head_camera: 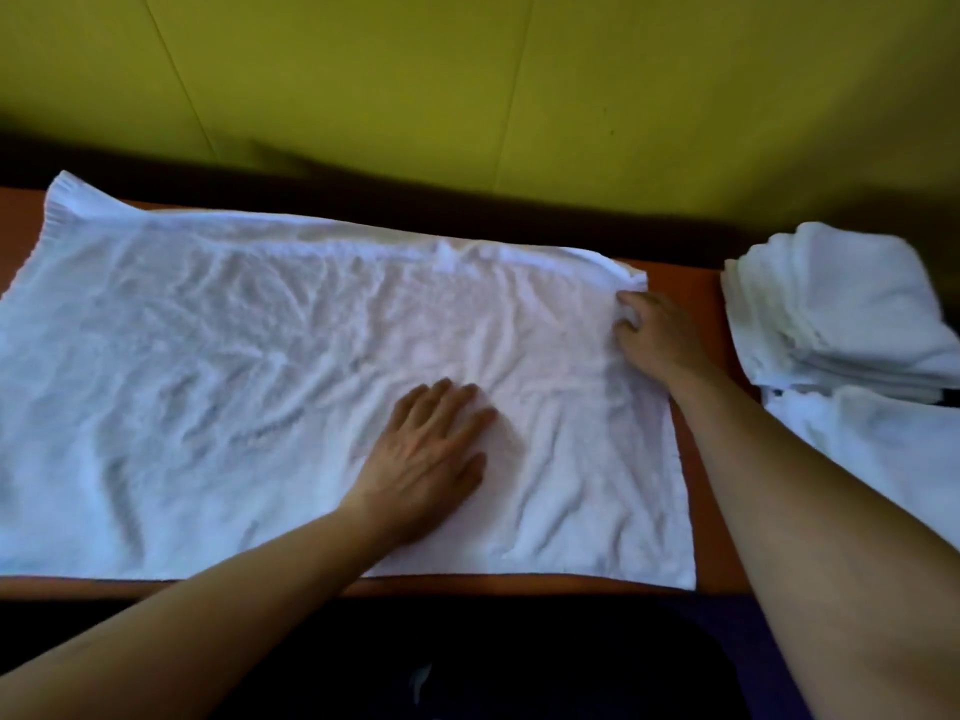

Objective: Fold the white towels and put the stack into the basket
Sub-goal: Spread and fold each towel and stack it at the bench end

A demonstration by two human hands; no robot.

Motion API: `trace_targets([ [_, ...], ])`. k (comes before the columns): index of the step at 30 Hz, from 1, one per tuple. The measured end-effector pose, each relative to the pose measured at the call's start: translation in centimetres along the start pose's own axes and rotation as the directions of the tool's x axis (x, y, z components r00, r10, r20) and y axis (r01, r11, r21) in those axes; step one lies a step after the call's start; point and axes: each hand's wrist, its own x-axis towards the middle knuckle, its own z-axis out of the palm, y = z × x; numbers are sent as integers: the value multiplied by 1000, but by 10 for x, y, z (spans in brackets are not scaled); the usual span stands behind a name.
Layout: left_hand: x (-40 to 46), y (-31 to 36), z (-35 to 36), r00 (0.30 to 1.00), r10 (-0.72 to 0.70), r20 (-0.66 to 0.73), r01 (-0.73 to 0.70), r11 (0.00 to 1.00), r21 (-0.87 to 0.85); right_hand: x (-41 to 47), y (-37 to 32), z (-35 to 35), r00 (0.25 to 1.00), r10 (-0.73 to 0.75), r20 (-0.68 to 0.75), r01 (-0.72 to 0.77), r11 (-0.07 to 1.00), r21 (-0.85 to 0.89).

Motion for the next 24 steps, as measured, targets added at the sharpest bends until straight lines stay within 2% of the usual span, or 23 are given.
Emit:
trace_targets([
  [3,7,57,19,977,206,53,-205,978,-26,5,1,-8,995,62,76,-57,996,-65],
  [6,14,98,26,936,323,140,-320,946,-43,19,4,-12,981,129,142,-124,991,-42],
  [8,21,117,24,918,360,167,-359,933,-40,27,5,-10,979,158,128,-162,986,27],
  [10,29,129,25,916,369,159,-371,928,-18,31,3,-11,984,169,62,-177,969,170],
  [13,34,139,32,922,373,101,-376,927,10,41,0,-13,953,298,45,-293,883,367],
  [16,35,145,32,939,331,96,-330,944,-20,47,0,-15,909,396,128,-416,844,338],
  [18,36,146,23,953,273,133,-261,960,-96,49,1,-14,911,383,150,-412,840,353],
  [20,36,148,16,975,151,161,-108,963,-248,47,8,-13,923,352,153,-383,819,427],
  [22,33,150,2,965,20,263,99,897,-430,42,16,-14,928,328,178,-368,733,571],
  [24,28,153,-14,953,-49,298,208,823,-529,35,22,-20,917,326,230,-386,585,714],
])
